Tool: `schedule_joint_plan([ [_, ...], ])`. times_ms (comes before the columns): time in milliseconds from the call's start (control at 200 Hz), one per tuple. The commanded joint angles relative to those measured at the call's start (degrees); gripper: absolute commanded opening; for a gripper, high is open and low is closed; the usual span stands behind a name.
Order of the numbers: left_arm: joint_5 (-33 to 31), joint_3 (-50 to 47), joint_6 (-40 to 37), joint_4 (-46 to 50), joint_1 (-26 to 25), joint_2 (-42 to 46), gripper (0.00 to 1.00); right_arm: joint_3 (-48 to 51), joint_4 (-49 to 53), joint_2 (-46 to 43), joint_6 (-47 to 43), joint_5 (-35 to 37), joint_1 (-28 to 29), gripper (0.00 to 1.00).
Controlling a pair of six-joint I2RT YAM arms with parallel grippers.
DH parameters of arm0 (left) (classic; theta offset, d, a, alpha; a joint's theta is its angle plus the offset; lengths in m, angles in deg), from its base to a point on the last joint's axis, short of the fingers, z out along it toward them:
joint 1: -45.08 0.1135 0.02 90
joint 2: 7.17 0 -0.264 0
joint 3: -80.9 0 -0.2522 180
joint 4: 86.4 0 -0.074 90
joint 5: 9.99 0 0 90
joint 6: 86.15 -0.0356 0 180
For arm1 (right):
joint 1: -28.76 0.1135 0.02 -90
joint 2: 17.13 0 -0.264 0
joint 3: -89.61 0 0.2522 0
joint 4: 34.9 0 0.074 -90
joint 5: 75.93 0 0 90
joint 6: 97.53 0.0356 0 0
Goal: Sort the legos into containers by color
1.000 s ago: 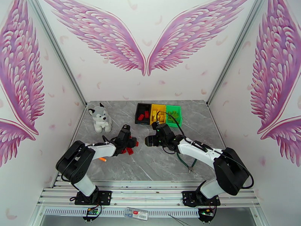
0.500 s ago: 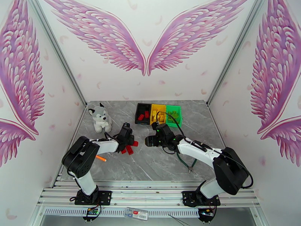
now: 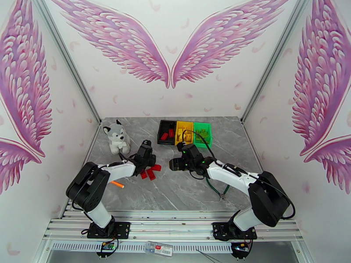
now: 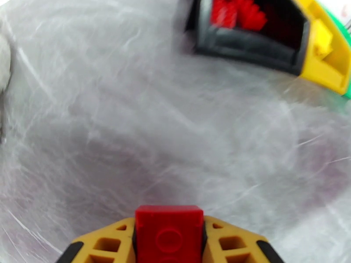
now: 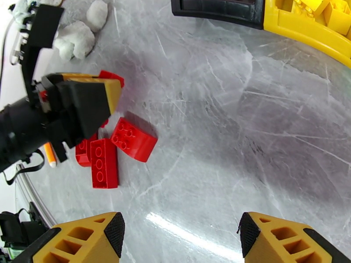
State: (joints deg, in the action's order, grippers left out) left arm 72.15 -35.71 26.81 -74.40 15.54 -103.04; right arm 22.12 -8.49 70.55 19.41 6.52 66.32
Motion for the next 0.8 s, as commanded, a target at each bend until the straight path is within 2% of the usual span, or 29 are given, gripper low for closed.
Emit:
schedule_joint_plan([
  [0, 4.76, 4.97, 0.58, -1.06, -0.33, 1.12, 0.35, -0.61, 0.89, -2.50, -0.31, 2.52, -0.38, 0.77],
  [200, 7.37, 14.47, 0.95, -2.76, -0.32, -4.30, 0.36, -0.10, 1.86, -4.17, -0.31, 4.19, -1.24, 0.77],
  [385, 8.64, 28.64, 1.38, -1.00, 0.69, -13.64, 0.37, 0.55, 2.05, -5.71, -0.40, 4.83, -2.00, 0.77],
  [465, 8.61, 34.27, 1.70, 0.36, 1.19, -17.70, 0.43, 0.61, 2.25, -6.05, -0.49, 5.00, -2.25, 0.77],
  [645, 8.47, 41.90, 1.82, 1.51, 1.90, -22.45, 0.68, 0.74, 2.52, -6.55, -0.80, 5.40, -2.48, 0.78],
  [795, 8.26, 40.22, 1.17, 0.53, 1.52, -19.91, 0.71, 0.78, 2.60, -6.43, -1.01, 5.88, -2.74, 0.78],
])
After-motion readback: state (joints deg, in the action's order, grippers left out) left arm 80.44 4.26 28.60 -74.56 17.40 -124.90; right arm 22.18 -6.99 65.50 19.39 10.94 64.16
